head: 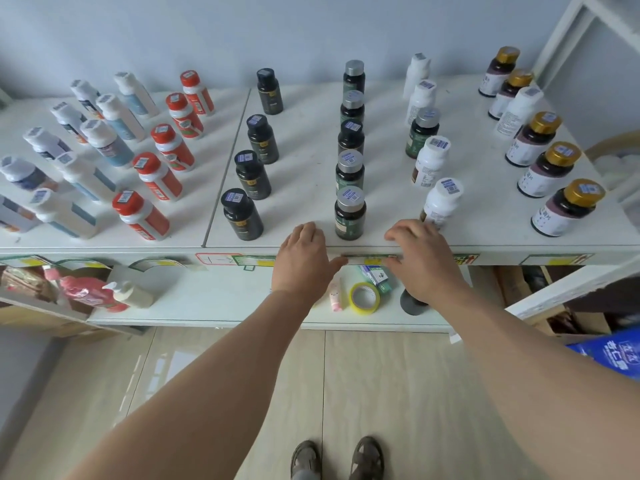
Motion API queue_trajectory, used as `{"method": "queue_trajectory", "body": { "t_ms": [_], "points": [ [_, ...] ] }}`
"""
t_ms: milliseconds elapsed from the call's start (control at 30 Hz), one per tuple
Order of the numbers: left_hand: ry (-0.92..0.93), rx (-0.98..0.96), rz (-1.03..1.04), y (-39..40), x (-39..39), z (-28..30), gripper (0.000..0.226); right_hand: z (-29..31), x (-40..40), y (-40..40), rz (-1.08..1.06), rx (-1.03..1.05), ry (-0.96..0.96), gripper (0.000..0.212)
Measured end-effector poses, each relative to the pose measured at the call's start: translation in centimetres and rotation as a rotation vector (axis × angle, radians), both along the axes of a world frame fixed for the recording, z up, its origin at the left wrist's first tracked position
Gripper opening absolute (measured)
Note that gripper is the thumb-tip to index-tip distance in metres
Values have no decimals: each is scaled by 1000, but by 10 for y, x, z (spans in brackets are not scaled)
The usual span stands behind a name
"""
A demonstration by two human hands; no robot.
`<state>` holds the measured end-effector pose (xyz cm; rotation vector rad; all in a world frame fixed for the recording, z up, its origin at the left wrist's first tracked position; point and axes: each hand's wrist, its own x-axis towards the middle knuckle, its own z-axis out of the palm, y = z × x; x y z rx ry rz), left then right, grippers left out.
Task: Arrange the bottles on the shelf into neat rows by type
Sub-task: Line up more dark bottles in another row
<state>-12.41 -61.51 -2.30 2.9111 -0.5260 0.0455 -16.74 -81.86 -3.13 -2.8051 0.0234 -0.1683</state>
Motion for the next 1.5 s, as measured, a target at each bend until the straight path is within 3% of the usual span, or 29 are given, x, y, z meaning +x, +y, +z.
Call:
{"method": "queue_trajectory", "body": {
  "t_ms": [100,200,333,433,533,700,900,1133,1367,1500],
  "points": [
    [106,-92,52,0,2,13,64,23,4,7,-67,197,21,43],
    [190,-249,114,-2,4,23,67,58,20,20,36,329,-40,53],
    [346,-463,138,-8,9,34,70,89,49,28,237,282,129,58],
    [461,-596,160,-8,16,42,55,90,61,28,261,252,261,52],
    [518,-618,101,-2,21,47,33,93,63,32,218,262,293,48],
    [596,-675,14,10,28,61,21,112,63,45,137,289,269,45],
    [725,-719,-106,28,40,83,33,129,63,52,41,265,227,51],
    [876,-727,-177,30,53,95,35,140,63,53,16,289,204,38],
    [854,-692,-170,22,64,96,34,141,66,45,14,295,186,24],
    [711,-515,-188,15,67,97,35,133,65,41,6,293,224,47]
  ]
}}
